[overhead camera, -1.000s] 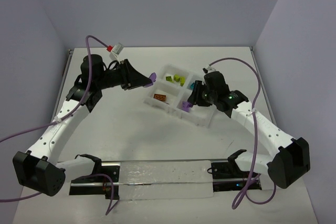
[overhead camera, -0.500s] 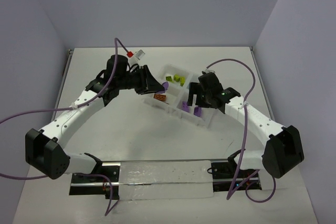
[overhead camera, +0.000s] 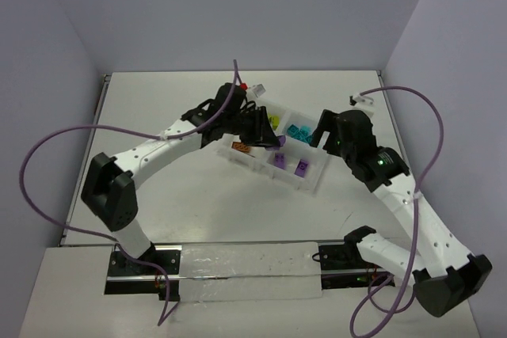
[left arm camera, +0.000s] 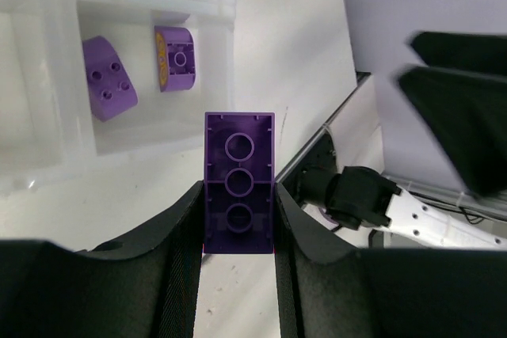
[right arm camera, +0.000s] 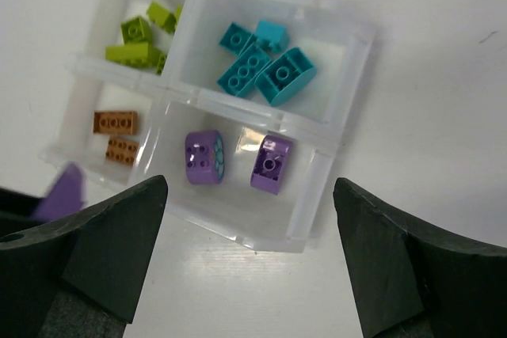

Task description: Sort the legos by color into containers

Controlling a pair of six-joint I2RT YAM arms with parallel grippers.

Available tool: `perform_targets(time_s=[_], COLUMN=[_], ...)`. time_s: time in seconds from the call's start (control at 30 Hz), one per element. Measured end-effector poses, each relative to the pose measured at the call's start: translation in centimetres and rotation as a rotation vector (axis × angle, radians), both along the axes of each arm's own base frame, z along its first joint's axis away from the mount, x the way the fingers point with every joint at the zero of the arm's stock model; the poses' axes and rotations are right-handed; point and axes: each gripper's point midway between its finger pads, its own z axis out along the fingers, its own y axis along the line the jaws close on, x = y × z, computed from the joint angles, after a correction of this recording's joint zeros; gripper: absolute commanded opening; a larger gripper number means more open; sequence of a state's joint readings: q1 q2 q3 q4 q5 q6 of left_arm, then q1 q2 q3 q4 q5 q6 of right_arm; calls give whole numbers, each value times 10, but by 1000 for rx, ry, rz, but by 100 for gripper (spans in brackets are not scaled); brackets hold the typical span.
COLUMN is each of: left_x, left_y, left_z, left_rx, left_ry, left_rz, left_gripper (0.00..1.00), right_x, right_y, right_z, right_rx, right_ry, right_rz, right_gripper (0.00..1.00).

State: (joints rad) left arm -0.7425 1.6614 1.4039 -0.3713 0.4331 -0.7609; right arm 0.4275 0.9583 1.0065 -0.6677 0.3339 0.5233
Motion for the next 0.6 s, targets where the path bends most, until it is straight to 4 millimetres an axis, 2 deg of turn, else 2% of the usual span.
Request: perform_targets(time_s=[0.13, 0.23, 0.27, 0.33, 0.37, 0.4, 0.43, 0.5, 0.6], left_x=[3, 4, 5, 10, 13, 16, 19, 19, 13], left_y=[-23, -32, -35, -43, -48, -53, -56, -63, -67], left_z=[-31, -51, -57, -62, -64, -64, -65, -68, -71], left_rx=[51, 76, 87, 93, 93, 92, 92, 96, 109], left_ry=[34, 60, 70, 75, 73, 69, 66, 62, 63], left_rz=[-30, -41, -43, -49, -51, -53, -56, -64, -77], left_gripper=[1, 11, 18, 26, 39, 47, 63, 78, 88], right_x=[-13, -20, -22, -24, -25, -25, -26, -27, -29], right_y=[-17, -26, -28, -31, -32, -33, -34, -35, -37], right_z=[22, 27, 27, 25, 24, 24, 24, 24, 24], right_rx=[16, 9, 5, -3, -8, -11, -13, -17, -23], right_ry=[-77, -93, -92, -85, -81, -79, -78, -79, -78], right_rz=[-55, -79, -84, -92, -95, -98, -100, -105, -109], right_gripper=[92, 92, 92, 92, 92, 92, 92, 92, 93])
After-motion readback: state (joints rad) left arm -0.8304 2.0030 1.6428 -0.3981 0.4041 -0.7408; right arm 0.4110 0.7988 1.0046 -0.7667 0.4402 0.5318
